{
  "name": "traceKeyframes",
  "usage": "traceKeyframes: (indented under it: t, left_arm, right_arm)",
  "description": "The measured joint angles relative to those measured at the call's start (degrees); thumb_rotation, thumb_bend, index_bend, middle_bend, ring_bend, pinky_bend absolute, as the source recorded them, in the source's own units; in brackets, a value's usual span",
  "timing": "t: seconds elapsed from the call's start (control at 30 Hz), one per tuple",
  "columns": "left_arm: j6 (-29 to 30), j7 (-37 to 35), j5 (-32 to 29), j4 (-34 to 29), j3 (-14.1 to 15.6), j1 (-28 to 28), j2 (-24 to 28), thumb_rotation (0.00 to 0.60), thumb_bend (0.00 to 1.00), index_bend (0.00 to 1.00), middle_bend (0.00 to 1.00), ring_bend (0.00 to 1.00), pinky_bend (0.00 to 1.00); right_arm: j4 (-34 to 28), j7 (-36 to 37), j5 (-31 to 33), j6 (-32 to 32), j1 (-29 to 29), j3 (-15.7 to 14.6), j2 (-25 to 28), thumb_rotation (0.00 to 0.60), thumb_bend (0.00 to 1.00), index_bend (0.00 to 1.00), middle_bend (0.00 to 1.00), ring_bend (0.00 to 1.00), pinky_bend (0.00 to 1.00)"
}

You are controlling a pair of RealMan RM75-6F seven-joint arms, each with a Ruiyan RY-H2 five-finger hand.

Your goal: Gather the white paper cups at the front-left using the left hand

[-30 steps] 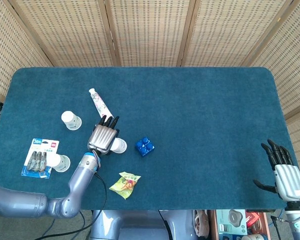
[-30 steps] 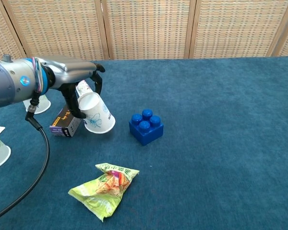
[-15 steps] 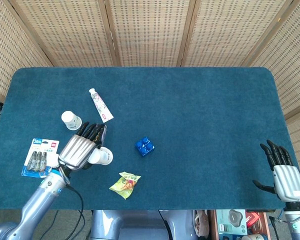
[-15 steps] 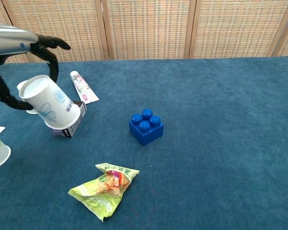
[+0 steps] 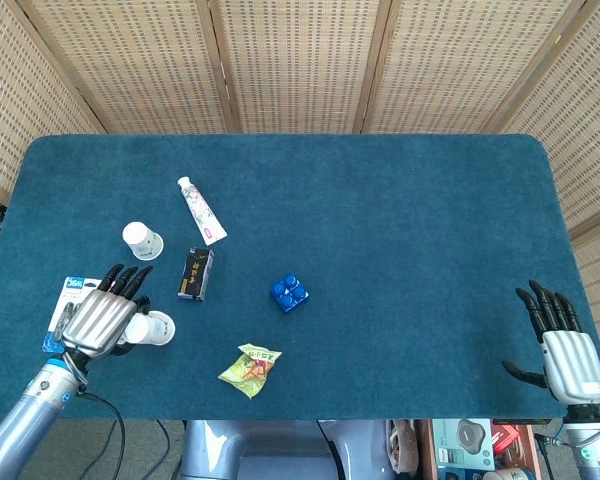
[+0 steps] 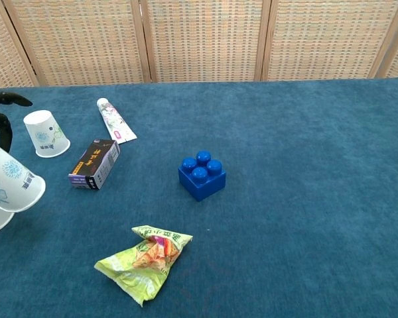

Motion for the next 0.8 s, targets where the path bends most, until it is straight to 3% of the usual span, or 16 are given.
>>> traceKeyframes:
  t: [0.37, 0.8]
  left_arm:
    - [-4.52, 0.21, -3.49, 6.86, -1.32, 0.59, -6.40, 0.600, 0.23, 0.45, 0.00, 0.00, 0.00]
    - [-6.19, 4.86, -9.50, 8.09, -2.37, 0.50, -7.30, 0.600, 0.23, 0.44, 0.00, 0.00, 0.00]
  right_arm:
    - [-0.05, 0.17, 0.05, 0.12, -0.07, 0.04, 0.13, 0.600, 0.14, 0.00, 0.00, 0.00, 0.00]
    - [-0.01, 0.23, 0.11, 0.00, -0.04, 0.04, 0.10, 0.600, 0.14, 0.00, 0.00, 0.00, 0.00]
